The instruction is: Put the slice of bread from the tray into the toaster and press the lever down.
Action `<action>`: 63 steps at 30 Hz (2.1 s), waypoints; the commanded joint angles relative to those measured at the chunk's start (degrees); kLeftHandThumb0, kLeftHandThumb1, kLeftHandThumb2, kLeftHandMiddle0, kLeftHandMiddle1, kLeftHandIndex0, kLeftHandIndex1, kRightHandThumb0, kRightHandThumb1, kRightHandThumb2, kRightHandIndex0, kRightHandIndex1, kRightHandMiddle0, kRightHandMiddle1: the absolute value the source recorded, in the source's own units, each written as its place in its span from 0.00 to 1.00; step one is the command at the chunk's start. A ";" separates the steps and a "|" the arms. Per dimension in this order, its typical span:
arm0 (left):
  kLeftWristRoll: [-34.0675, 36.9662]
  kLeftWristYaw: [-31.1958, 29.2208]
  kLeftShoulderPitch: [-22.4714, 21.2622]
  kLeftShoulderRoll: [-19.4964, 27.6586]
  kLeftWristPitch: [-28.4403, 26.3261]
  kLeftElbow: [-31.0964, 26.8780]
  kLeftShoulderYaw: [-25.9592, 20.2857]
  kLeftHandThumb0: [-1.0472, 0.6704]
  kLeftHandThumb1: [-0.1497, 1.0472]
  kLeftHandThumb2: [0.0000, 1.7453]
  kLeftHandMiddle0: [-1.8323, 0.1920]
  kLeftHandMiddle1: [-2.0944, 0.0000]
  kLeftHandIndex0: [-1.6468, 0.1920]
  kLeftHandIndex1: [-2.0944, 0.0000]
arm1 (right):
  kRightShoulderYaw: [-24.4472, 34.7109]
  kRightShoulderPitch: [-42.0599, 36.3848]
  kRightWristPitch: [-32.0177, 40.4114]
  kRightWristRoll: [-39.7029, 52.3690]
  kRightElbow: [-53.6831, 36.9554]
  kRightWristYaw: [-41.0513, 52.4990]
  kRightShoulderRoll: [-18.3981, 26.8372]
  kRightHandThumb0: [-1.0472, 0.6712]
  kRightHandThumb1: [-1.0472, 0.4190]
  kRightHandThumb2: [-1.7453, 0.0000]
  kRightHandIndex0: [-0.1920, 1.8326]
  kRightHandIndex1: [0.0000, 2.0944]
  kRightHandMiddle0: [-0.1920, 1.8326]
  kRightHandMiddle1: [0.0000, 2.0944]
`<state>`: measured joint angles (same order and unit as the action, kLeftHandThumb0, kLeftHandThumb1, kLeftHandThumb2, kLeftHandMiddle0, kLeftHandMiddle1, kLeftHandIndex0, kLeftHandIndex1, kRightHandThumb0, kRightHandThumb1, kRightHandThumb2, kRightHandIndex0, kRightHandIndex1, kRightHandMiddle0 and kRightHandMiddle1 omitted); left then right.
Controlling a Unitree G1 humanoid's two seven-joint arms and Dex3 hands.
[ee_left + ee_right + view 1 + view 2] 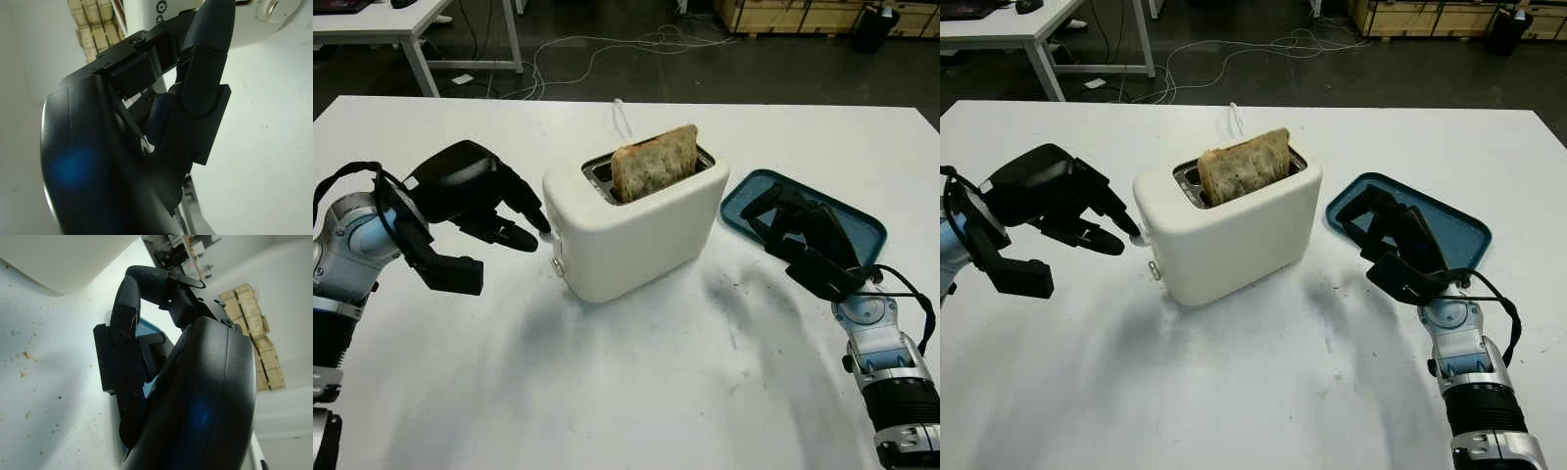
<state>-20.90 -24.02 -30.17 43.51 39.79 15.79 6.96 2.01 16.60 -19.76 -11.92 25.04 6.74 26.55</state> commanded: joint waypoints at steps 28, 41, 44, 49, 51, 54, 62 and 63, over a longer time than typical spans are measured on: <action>-5.21 3.85 2.29 -3.24 -0.53 3.62 3.65 0.15 0.89 0.00 0.36 0.23 0.19 1.00 | 1.15 0.62 -2.21 1.83 0.34 1.73 0.69 0.33 0.09 0.74 0.48 0.83 0.37 0.83; -23.52 26.12 8.86 -18.59 -18.33 13.98 17.81 0.13 0.85 0.00 0.28 0.36 0.14 0.99 | 0.82 1.64 -2.94 1.67 0.71 4.75 2.99 0.34 0.09 0.73 0.48 0.83 0.38 0.83; -23.83 26.74 9.39 -18.59 -19.79 14.52 19.41 0.14 0.84 0.00 0.27 0.37 0.14 0.99 | 0.91 1.86 -3.71 1.82 0.79 5.52 3.61 0.34 0.09 0.73 0.48 0.83 0.37 0.83; -23.03 27.52 9.80 -17.48 -19.92 14.06 19.62 0.14 0.84 0.00 0.27 0.32 0.14 1.00 | 1.02 1.60 -2.80 1.86 -0.28 5.68 3.80 0.34 0.09 0.74 0.48 0.83 0.39 0.80; -22.55 28.10 10.02 -17.16 -19.60 13.76 19.19 0.14 0.83 0.00 0.27 0.30 0.14 1.00 | 1.07 1.45 -2.87 2.34 -0.45 6.15 3.70 0.34 0.09 0.75 0.48 0.83 0.37 0.82; -22.40 28.67 10.48 -16.59 -19.46 13.05 18.99 0.14 0.83 0.00 0.27 0.30 0.14 1.00 | 0.94 1.42 -4.06 2.83 -0.09 6.97 3.92 0.33 0.09 0.74 0.48 0.83 0.37 0.83; -20.66 32.41 13.20 -19.28 -23.93 13.72 17.74 0.14 0.79 0.00 0.22 0.43 0.12 1.00 | 1.02 0.99 -3.95 2.27 -0.57 7.12 4.31 0.32 0.09 0.73 0.48 0.83 0.37 0.83; -19.96 33.13 13.61 -20.02 -24.73 14.37 17.42 0.14 0.79 0.00 0.21 0.47 0.12 1.00 | 1.00 0.83 -3.53 1.93 -0.99 6.90 4.44 0.31 0.09 0.73 0.48 0.83 0.37 0.82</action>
<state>-36.15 13.20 -23.04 29.29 20.80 24.07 17.40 2.81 17.04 -22.96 -9.96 25.26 13.57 30.20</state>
